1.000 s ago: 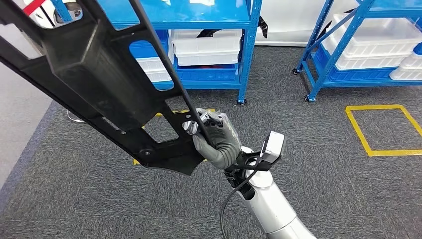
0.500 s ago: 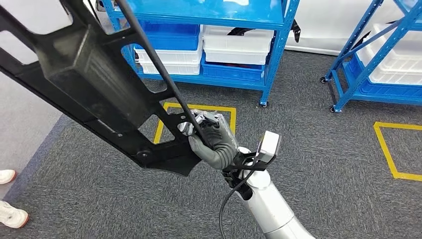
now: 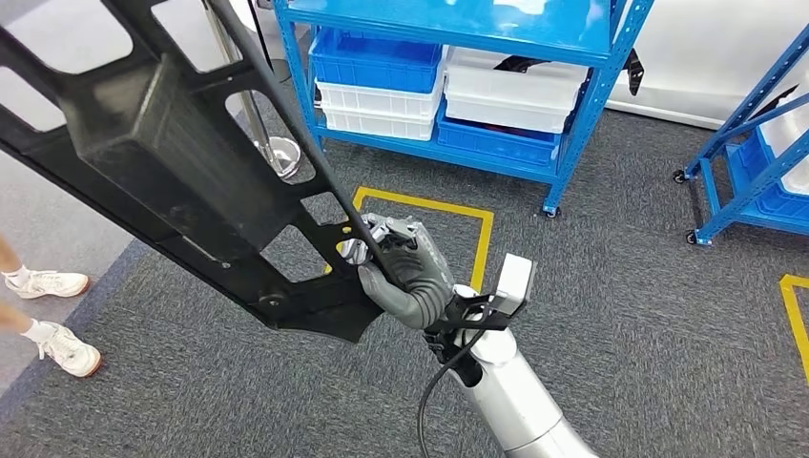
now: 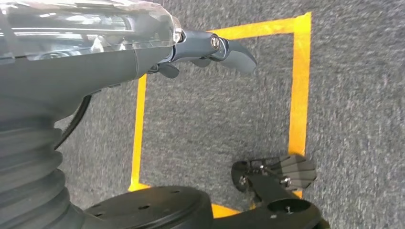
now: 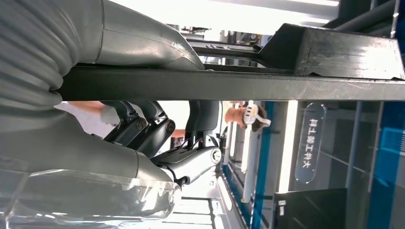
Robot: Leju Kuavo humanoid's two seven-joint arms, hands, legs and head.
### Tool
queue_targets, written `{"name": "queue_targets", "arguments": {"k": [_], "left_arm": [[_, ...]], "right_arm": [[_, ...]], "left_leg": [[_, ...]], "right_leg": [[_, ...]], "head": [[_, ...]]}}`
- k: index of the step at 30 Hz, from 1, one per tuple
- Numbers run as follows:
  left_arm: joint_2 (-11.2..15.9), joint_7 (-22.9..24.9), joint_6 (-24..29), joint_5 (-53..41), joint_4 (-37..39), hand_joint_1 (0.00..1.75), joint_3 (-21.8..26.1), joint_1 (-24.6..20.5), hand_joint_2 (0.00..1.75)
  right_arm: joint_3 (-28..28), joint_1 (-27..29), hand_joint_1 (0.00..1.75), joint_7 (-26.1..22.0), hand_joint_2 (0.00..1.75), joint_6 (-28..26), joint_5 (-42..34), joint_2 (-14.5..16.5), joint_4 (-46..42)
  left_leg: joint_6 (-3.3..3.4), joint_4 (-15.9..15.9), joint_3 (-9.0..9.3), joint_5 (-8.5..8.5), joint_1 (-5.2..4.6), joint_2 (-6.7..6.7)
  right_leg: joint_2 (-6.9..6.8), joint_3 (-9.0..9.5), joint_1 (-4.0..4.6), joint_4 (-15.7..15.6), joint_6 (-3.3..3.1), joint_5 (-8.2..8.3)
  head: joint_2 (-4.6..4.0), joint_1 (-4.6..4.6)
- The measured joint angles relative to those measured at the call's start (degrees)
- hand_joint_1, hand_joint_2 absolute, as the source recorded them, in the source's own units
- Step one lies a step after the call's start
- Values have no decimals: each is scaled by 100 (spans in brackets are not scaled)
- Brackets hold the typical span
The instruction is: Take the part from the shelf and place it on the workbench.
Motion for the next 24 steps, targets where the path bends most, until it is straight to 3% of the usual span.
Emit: {"name": "queue_targets", "arguments": {"k": [2,5,7,8,9,11,13,15,16,18,20,21,22,23,24], "left_arm": [[4,4,3,-1,0,0,0,14,175],[5,10,5,0,0,0,0,8,175],[5,7,5,7,0,0,0,3,175],[5,5,7,12,0,0,1,7,175],[5,3,9,25,0,0,1,16,175],[7,-2,19,56,0,0,3,38,175],[7,-15,34,94,0,0,7,42,175],[8,-24,46,126,0,0,27,55,175],[7,-26,49,134,0,0,38,69,175],[1,-33,51,126,0,0,51,77,175],[-6,-39,50,90,0,0,52,57,175],[-9,-39,49,65,0,0,52,49,175],[-10,-38,48,40,0,0,52,47,175],[-13,-36,46,15,0,0,52,49,175],[-15,-32,44,-13,0,0,50,49,175]], "right_arm": [[0,-7,175,1,175,3,-1,27,-4],[0,-2,175,3,175,11,-2,51,-14],[0,7,175,17,175,20,2,51,-13],[0,8,175,26,175,25,5,53,-14],[0,7,175,34,175,31,7,61,-14],[0,-1,175,42,175,50,8,89,-22],[1,-11,175,58,175,88,7,121,-33],[5,-23,175,84,175,128,9,159,-38],[9,-34,175,96,175,143,11,179,-37],[12,-73,175,102,175,157,13,208,-41],[13,-89,175,101,175,156,11,199,-44],[13,-79,175,103,175,151,12,187,-44],[13,-59,175,104,175,143,13,174,-45],[13,-36,175,105,175,131,15,159,-55],[13,-15,175,107,175,120,19,148,-78]], "left_leg": [[-49,149,-84,-101,-1,139],[-96,1177,-529,-661,-13,510],[-99,1708,-721,-858,-13,569],[-80,1627,-634,-790,-16,582],[-45,1312,-428,-637,-26,620],[64,456,70,-361,-82,850],[151,40,271,-297,-153,1027],[201,-34,283,-269,-174,949],[218,-79,302,-239,-157,883],[257,-170,343,-165,-107,755],[278,-186,320,-135,-86,618],[279,-177,306,-132,-83,539],[275,-164,297,-132,-78,459],[266,-144,290,-135,-69,373],[249,-117,288,-144,-56,290]], "right_leg": [[-119,2,-5,-37,-82,36],[-339,-23,34,-52,-151,52],[-490,-41,74,-45,-162,51],[-565,-42,94,-43,-167,48],[-636,-36,113,-43,-172,45],[-764,-19,151,-49,-171,38],[-866,-13,163,-60,-137,39],[-975,-1,167,-78,-88,37],[-943,4,161,-59,-58,17],[-643,-111,143,234,2,-181],[-326,-443,104,946,46,-544],[-278,-625,89,1311,62,-683],[-267,-740,73,1527,77,-722],[-262,-755,56,1533,92,-644],[-246,-641,35,1276,104,-452]], "head": [[0,0],[0,0],[0,0],[0,0],[0,0],[0,1],[0,0],[0,-1],[0,1],[0,-2],[0,-5],[0,-4],[0,-4],[0,-4],[0,-4]]}}
